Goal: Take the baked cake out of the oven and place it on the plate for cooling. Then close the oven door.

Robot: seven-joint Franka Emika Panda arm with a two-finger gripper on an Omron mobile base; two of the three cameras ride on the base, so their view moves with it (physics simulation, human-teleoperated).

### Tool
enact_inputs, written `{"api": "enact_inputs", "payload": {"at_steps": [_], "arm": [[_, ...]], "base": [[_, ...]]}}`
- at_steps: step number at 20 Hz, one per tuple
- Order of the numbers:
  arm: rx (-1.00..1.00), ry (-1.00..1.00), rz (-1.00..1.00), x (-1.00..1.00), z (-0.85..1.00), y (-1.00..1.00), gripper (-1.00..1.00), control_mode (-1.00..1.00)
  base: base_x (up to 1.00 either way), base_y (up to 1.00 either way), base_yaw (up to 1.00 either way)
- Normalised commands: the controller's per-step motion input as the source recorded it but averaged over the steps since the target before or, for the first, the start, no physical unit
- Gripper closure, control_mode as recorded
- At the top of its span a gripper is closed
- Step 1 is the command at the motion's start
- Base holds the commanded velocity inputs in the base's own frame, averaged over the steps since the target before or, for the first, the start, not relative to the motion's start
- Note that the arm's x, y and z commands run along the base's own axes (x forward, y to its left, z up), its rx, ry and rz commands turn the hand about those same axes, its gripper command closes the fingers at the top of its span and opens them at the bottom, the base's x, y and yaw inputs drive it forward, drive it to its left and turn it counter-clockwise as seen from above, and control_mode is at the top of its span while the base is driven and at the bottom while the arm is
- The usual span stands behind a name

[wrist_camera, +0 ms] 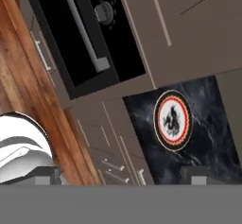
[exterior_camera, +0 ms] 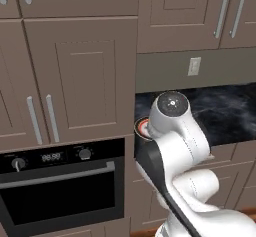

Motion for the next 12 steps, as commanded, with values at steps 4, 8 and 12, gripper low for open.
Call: {"api": "enact_inputs", "payload": {"at_steps": [4,8,12], "arm": [[-0.01,-0.25,0.14,0.0,-0.39,0.35,-1.0,-1.0],[-0.02,-0.3,0.16,0.03,-0.38,0.32,-1.0,-1.0],[-0.01,-0.22,0.18,0.17,-0.41,0.3,-1.0,-1.0]], "base": [[0.0,0.0,0.0],[0.0,0.0,0.0],[0.0,0.0,0.0]]}}
